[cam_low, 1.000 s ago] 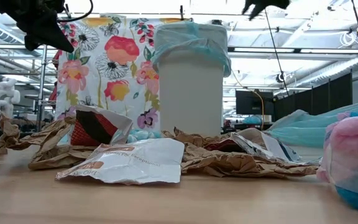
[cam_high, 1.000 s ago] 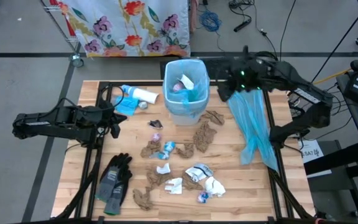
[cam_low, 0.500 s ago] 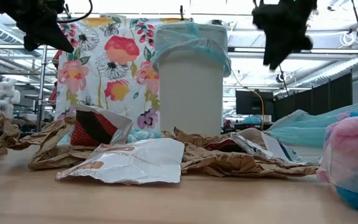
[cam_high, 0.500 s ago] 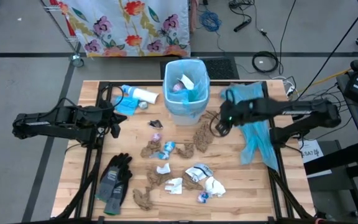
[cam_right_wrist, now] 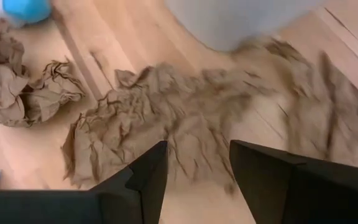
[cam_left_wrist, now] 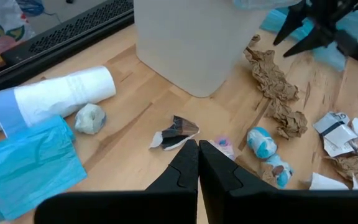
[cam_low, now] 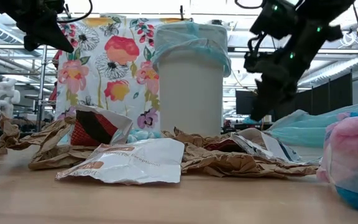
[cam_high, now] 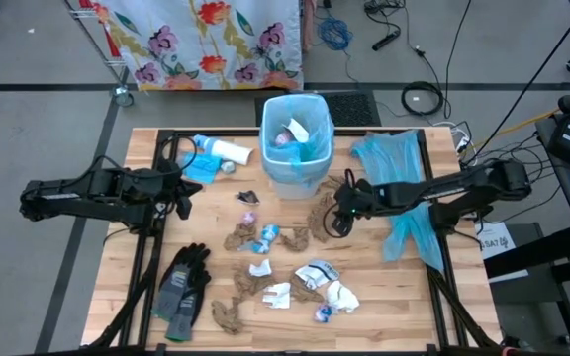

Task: Place trash/remove bag and relplace
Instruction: Put the brown napkin into the trash bin

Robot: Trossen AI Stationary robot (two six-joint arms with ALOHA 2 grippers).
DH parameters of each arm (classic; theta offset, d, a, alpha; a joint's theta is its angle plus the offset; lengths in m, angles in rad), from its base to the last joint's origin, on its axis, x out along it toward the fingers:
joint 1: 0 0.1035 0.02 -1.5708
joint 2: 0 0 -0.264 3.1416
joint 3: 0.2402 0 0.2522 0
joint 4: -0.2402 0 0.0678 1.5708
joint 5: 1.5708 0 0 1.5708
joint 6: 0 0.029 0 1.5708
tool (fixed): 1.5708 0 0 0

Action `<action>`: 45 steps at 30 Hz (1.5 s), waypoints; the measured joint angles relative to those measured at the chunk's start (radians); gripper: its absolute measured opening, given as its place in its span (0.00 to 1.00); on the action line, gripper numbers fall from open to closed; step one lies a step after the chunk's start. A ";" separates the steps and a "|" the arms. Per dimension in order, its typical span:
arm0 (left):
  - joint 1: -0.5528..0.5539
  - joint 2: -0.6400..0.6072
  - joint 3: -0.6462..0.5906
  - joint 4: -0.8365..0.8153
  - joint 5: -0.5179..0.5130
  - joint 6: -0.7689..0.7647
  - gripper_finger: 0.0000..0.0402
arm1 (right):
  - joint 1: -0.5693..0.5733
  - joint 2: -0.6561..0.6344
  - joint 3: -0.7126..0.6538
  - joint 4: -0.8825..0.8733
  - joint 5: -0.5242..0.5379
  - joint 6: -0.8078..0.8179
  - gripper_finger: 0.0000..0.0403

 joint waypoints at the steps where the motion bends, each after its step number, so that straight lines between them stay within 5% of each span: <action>1: 0.000 0.000 0.000 0.000 0.000 0.000 0.02 | -0.003 0.019 -0.010 0.044 0.001 -0.035 0.41; 10: 0.000 0.000 0.000 0.000 0.000 0.000 0.02 | -0.023 0.226 -0.027 0.195 0.006 -0.065 0.39; 17: 0.000 0.000 0.000 0.001 -0.001 -0.001 0.02 | -0.009 0.231 -0.023 0.164 -0.066 -0.019 0.04; 22: 0.000 0.000 0.000 0.001 -0.005 -0.001 0.02 | 0.009 0.099 -0.007 -0.043 -0.098 0.025 0.01; 30: 0.000 0.000 0.000 0.004 -0.008 0.000 0.02 | 0.025 -0.106 0.227 -0.498 -0.079 0.026 0.00; 38: 0.000 0.000 0.000 0.004 -0.008 0.000 0.02 | 0.023 -0.136 0.549 -0.816 0.032 0.027 0.00; 45: 0.000 0.000 0.000 0.003 -0.008 0.000 0.02 | 0.006 -0.134 0.825 -0.827 0.064 -0.039 0.00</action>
